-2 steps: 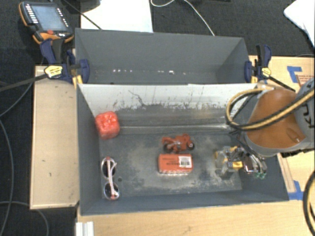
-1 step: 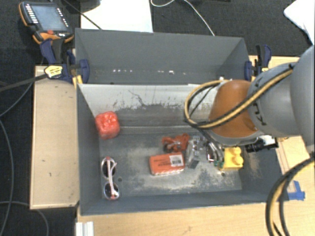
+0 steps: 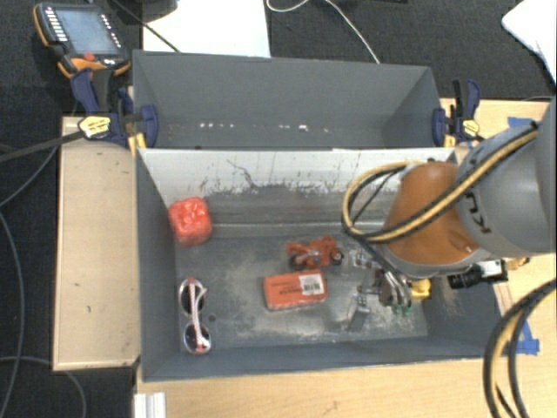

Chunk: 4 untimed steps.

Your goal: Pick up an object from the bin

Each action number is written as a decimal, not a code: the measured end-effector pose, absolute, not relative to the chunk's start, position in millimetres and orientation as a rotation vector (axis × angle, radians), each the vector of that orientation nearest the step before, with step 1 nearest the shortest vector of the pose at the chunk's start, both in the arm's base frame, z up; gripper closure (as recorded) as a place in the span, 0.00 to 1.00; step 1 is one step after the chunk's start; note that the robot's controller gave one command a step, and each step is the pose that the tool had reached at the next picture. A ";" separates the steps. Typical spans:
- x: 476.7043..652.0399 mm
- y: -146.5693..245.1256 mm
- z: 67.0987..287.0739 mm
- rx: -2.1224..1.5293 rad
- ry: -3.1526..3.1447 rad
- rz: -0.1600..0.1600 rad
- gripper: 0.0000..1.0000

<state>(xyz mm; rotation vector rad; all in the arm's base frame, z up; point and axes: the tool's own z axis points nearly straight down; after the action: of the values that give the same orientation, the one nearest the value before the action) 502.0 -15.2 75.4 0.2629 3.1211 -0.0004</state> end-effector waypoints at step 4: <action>522.7 28.5 70.3 0.384 3.105 0.004 0.00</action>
Offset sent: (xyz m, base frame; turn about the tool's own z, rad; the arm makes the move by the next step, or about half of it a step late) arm 0.0196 0.0386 -0.0029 0.0492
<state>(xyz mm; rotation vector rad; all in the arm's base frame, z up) 522.7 28.5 70.3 0.3837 3.1045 0.0043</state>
